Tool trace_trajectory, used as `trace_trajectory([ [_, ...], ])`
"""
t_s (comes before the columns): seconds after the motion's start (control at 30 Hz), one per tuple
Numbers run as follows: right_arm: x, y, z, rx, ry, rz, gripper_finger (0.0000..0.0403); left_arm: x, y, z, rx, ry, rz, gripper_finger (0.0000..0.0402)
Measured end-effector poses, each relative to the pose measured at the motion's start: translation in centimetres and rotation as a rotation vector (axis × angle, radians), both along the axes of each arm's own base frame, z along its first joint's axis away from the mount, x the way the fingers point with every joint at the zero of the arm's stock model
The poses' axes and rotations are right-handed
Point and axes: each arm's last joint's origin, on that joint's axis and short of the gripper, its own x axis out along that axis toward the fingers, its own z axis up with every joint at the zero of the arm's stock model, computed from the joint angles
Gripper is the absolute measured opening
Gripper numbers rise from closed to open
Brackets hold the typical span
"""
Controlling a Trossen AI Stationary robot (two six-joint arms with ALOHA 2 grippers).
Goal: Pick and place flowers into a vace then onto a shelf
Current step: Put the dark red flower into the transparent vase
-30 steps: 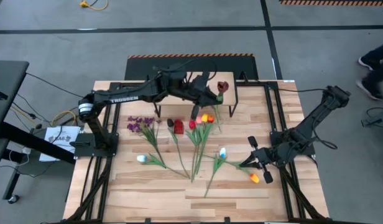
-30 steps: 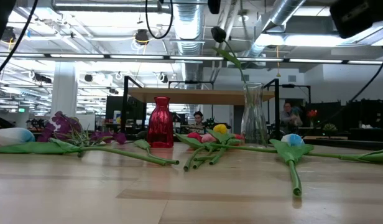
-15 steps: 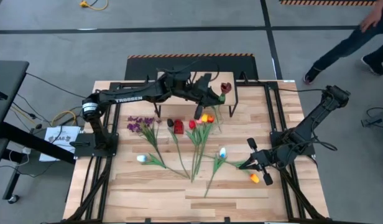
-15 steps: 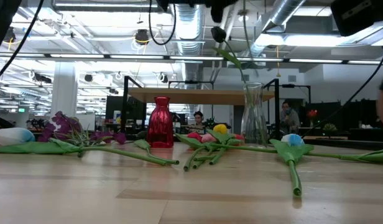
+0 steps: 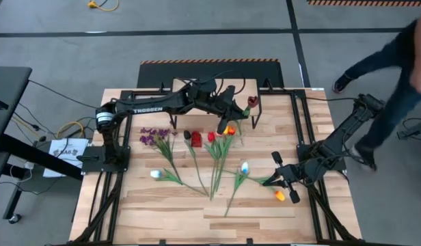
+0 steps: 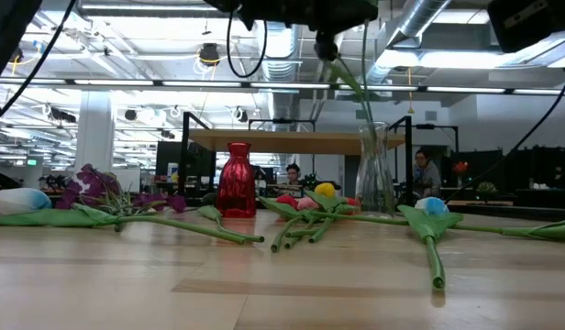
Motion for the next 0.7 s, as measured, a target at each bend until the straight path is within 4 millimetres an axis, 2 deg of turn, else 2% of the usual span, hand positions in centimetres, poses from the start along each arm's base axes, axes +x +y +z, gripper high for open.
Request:
trace_trajectory([
  [0.37,-0.02,0.00,-0.05,0.026,0.017,-0.006,0.0001,-0.02,0.02,-0.28,-0.039,0.031,0.001,0.0046],
  [0.7,-0.02,0.00,-0.05,0.026,0.017,-0.006,0.0000,-0.11,-0.18,-0.47,-0.054,0.057,-0.033,0.0092],
])
